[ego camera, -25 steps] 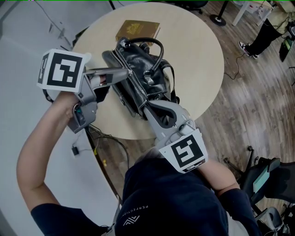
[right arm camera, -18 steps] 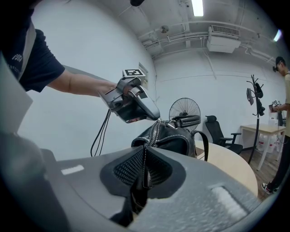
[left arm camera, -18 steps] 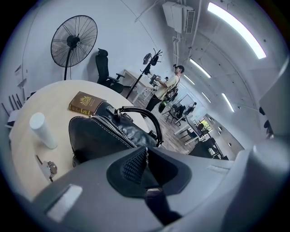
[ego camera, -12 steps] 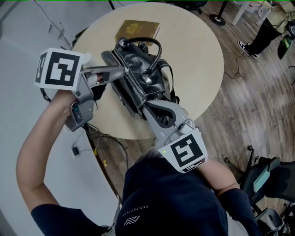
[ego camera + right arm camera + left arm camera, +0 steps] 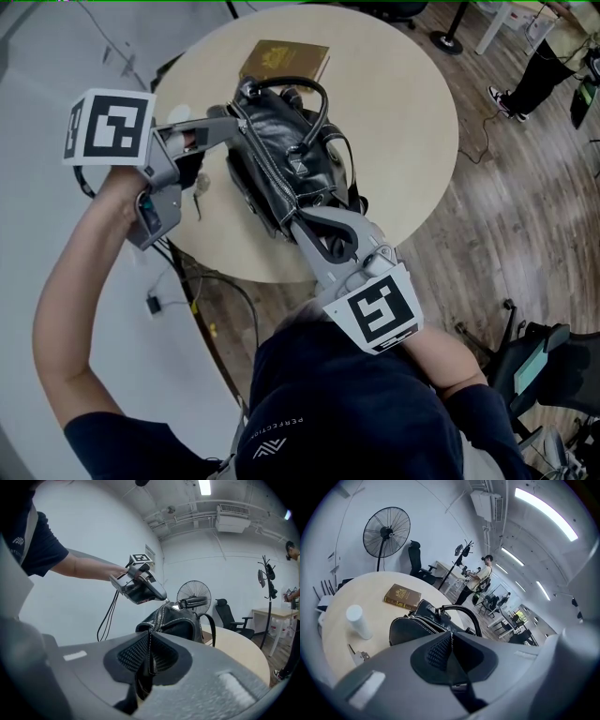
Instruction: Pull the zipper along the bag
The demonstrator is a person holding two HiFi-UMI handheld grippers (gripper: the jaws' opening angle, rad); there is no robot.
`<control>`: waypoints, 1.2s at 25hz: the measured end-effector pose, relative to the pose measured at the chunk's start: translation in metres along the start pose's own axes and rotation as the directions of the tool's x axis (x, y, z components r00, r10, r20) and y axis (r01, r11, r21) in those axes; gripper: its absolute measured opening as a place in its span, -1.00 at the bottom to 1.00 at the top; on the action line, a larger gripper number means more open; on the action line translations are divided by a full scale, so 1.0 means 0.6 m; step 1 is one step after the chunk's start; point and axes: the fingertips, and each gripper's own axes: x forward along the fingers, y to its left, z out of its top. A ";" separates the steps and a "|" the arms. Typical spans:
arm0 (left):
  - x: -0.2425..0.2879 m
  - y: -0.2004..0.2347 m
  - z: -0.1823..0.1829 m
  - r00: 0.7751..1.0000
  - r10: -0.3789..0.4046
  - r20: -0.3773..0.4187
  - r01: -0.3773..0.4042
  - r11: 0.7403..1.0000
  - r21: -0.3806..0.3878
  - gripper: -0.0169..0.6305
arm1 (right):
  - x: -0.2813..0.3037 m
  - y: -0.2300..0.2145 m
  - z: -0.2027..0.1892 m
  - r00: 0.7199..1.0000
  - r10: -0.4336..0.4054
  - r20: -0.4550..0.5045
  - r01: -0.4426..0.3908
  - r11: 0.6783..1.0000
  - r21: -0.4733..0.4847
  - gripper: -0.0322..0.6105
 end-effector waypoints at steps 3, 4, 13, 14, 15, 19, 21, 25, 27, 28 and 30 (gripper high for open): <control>-0.006 0.012 0.000 1.000 0.005 0.001 -0.005 1.000 -0.001 -0.85 | 0.004 0.006 0.000 1.000 -0.004 0.002 0.004 1.000 0.006 -0.83; -0.004 0.011 0.003 1.000 0.006 0.000 -0.006 1.000 0.004 -0.85 | 0.002 0.004 0.000 1.000 -0.007 0.006 0.007 1.000 0.010 -0.83; 0.001 0.018 0.024 1.000 0.013 -0.001 -0.013 1.000 0.020 -0.85 | -0.004 -0.005 0.003 1.000 -0.013 0.012 0.012 1.000 0.026 -0.83; 0.000 0.022 0.028 1.000 0.016 0.003 -0.016 1.000 0.018 -0.84 | -0.005 -0.005 0.004 1.000 -0.012 0.011 0.012 1.000 0.028 -0.83; 0.000 0.026 0.033 1.000 0.021 0.007 -0.021 1.000 0.015 -0.84 | -0.005 -0.006 0.004 1.000 -0.011 0.009 0.011 1.000 0.028 -0.83; 0.000 0.058 0.049 0.998 0.056 0.033 -0.057 0.998 0.014 -0.84 | -0.004 -0.006 -0.002 1.000 -0.007 -0.001 0.007 1.000 0.023 -0.83; 0.001 0.066 0.050 0.997 0.062 0.044 -0.062 0.998 0.011 -0.84 | -0.002 -0.005 -0.004 1.000 -0.007 0.003 0.007 0.999 0.032 -0.83; 0.001 0.062 0.052 0.997 0.052 0.057 -0.053 0.999 0.014 -0.84 | -0.002 -0.006 -0.001 1.000 -0.003 -0.003 0.003 0.999 0.042 -0.83; 0.003 0.061 0.052 0.997 0.042 0.067 -0.042 0.999 0.001 -0.84 | -0.002 -0.007 -0.001 1.000 -0.006 0.003 0.006 0.998 0.058 -0.82; 0.005 0.060 0.052 0.997 0.033 0.072 -0.033 0.999 -0.005 -0.84 | -0.002 -0.008 -0.002 1.000 -0.007 0.004 0.007 0.998 0.062 -0.82; 0.009 0.057 0.053 0.996 0.016 0.086 -0.015 1.000 -0.011 -0.84 | -0.003 -0.010 -0.002 1.000 -0.007 0.003 0.007 0.998 0.062 -0.82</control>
